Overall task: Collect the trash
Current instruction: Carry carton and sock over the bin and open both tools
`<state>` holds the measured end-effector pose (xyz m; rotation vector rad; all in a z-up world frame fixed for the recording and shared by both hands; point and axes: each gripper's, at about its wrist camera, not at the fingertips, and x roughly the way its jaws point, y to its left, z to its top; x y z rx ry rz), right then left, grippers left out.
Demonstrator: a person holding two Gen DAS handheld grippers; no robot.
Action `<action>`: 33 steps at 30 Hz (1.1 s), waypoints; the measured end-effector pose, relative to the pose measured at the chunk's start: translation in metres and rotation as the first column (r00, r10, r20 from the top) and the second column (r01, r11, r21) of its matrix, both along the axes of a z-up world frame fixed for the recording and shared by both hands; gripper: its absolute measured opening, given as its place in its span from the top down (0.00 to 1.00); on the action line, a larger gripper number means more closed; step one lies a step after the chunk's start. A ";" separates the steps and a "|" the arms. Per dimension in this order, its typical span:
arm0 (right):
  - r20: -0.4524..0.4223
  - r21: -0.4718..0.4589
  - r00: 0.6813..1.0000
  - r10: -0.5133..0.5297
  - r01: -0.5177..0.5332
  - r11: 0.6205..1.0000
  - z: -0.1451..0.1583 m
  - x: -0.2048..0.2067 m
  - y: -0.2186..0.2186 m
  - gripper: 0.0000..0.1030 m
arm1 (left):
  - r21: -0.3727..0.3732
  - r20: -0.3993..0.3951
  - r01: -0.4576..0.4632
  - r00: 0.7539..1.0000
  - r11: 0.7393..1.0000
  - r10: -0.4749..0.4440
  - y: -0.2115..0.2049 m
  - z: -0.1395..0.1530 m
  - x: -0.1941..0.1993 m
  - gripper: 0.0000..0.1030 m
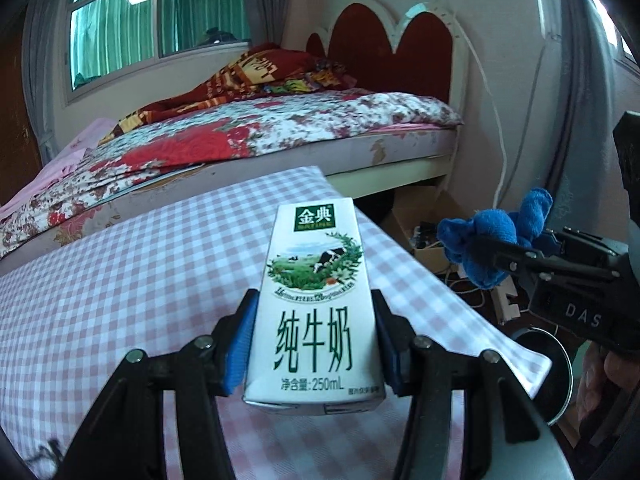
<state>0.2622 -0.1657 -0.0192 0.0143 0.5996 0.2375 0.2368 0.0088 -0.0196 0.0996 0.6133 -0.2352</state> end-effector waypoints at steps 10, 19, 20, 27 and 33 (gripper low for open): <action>0.028 0.026 0.998 -0.058 0.058 0.998 0.007 -0.049 -0.050 0.58 | -0.001 0.021 0.075 0.997 0.997 -0.075 -0.046 0.006 -0.035 0.48; 0.035 0.034 0.987 -0.159 0.158 0.987 0.006 -0.086 -0.109 0.58 | 0.005 0.006 0.182 0.983 0.983 -0.182 -0.100 -0.003 -0.052 0.48; 0.033 0.035 0.986 -0.166 0.165 0.986 0.005 -0.089 -0.115 0.58 | 0.002 0.002 0.191 0.981 0.981 -0.191 -0.106 -0.005 -0.052 0.48; -0.010 0.016 0.968 -0.251 0.251 0.968 -0.013 -0.111 -0.160 0.58 | -0.002 -0.025 0.280 0.960 0.960 -0.280 -0.149 -0.014 -0.062 0.48; -0.057 0.011 0.946 -0.320 0.321 0.947 -0.032 -0.130 -0.198 0.58 | -0.006 -0.072 0.354 0.933 0.935 -0.353 -0.184 -0.027 -0.070 0.48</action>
